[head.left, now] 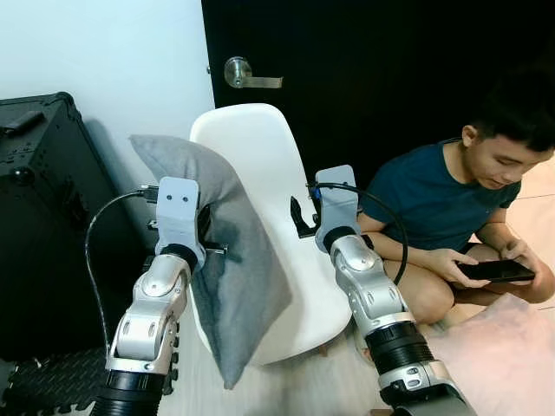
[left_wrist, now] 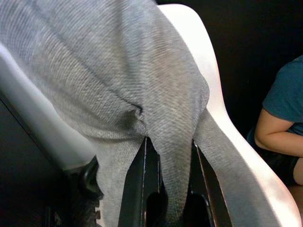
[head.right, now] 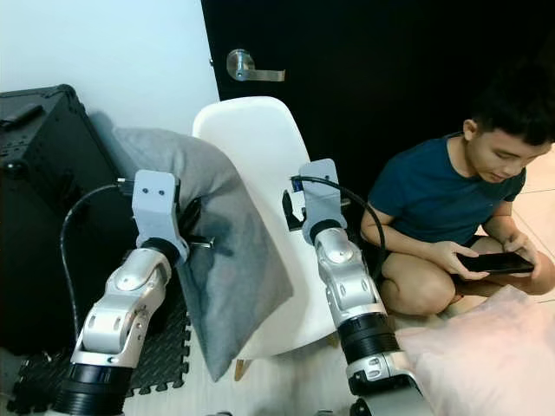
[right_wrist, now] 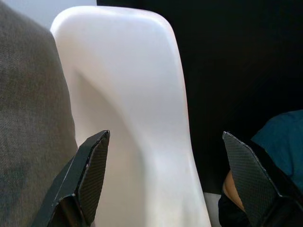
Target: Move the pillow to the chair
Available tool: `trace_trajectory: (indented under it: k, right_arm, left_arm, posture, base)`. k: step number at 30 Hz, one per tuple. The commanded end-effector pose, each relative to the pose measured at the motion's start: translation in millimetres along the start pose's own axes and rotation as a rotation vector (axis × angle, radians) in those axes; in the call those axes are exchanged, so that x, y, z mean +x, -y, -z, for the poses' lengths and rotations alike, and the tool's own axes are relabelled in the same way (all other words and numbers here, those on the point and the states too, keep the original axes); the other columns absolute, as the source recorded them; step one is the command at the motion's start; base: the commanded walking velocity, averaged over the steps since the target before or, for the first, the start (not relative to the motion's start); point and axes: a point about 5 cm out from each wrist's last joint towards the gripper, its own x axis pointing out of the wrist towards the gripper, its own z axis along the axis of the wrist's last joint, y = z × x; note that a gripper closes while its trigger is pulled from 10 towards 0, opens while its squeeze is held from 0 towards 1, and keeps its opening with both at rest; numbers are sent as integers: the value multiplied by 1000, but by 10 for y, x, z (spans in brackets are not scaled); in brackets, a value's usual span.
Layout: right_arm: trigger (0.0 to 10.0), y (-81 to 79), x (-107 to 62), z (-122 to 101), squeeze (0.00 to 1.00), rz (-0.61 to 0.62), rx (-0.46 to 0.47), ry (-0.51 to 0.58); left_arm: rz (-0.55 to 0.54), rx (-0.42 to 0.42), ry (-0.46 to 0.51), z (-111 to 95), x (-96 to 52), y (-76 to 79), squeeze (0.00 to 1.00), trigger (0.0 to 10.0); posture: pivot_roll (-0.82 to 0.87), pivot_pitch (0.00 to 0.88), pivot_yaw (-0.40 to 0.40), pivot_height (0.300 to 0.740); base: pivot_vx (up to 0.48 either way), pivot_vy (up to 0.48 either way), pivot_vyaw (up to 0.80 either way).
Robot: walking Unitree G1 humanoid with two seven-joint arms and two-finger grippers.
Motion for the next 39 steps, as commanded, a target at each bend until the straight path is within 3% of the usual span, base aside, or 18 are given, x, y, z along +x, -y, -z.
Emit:
trace_trajectory:
  k: [1, 18, 25, 39]
  right_arm:
    - [10000, -29, -14, 16, 0, -18, 19, 3]
    - [10000, -46, -18, 12, 0, -26, 18, 3]
    - [10000, -51, -16, 9, 0, -28, 13, 4]
    - [10000, -13, -1, -7, 0, -62, -25, -24]
  left_arm:
    - [-17, 7, 68, -94, -9, -33, 0, 10000]
    - [-18, 14, 58, -65, -28, -22, 0, 10000]
    - [-19, 18, 55, -53, -30, -29, 0, 10000]
    - [-101, 98, 51, -41, -5, -170, 0, 10000]
  posture:
    - [67, 72, 20, 718]
    - [65, 66, 16, 669]
    - [64, 67, 16, 669]
    - [49, 156, -73, 659]
  base:
    - [0, 0, 0]
    - [0, 0, 0]
    - [0, 0, 0]
    - [0, 0, 0]
